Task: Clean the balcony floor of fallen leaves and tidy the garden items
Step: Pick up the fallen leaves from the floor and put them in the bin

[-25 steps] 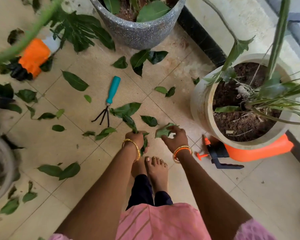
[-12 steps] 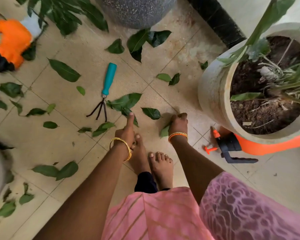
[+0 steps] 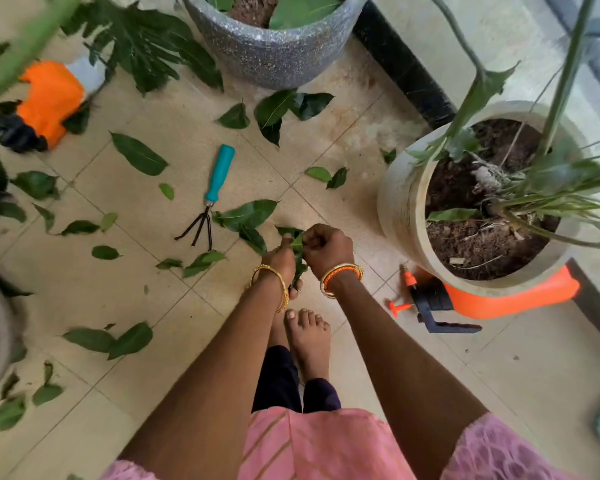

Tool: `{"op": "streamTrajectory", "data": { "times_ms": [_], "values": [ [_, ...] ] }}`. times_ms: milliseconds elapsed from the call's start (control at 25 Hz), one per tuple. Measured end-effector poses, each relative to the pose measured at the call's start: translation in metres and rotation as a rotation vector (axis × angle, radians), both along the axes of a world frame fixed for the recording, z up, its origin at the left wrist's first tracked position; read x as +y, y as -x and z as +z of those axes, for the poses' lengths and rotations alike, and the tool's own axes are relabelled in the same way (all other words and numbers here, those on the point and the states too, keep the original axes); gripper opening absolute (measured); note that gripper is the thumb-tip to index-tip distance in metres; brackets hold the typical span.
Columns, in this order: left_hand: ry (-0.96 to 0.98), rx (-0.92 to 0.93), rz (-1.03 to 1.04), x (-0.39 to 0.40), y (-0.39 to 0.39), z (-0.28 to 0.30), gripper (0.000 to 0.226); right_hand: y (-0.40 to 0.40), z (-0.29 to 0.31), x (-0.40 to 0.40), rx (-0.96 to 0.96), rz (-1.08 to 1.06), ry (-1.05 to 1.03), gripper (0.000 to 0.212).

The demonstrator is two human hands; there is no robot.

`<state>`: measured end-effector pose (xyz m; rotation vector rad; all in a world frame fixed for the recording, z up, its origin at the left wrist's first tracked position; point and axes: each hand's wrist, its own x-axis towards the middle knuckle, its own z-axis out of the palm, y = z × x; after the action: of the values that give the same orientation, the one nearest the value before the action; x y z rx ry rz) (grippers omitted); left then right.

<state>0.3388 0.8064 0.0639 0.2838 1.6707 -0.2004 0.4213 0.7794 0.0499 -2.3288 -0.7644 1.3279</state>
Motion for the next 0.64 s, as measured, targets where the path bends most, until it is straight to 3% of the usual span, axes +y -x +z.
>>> {"op": "streamTrajectory", "data": {
  "times_ms": [120,240,320,440,520,640],
  "values": [
    [-0.003,-0.068,-0.015,0.004,-0.002,0.008,0.055,0.0,0.015,0.007,-0.003,0.067,-0.014,0.026],
    [-0.075,-0.034,-0.085,0.011,0.0,0.016,0.043,-0.006,0.031,0.018,0.17,0.154,0.111,0.04],
    [-0.107,0.0,-0.107,0.017,0.003,0.015,0.037,-0.012,0.033,0.025,0.238,0.125,0.182,0.039],
    [-0.087,-0.006,-0.075,0.025,0.004,0.005,0.029,-0.024,0.019,0.033,-0.001,0.089,0.162,0.027],
    [-0.075,-0.013,-0.089,0.031,0.005,-0.002,0.023,-0.036,-0.005,0.044,-0.198,0.124,0.182,0.038],
    [-0.1,-0.065,-0.095,0.041,0.006,-0.023,0.026,-0.066,-0.05,0.074,-0.322,0.118,0.188,0.067]
  ]
}}
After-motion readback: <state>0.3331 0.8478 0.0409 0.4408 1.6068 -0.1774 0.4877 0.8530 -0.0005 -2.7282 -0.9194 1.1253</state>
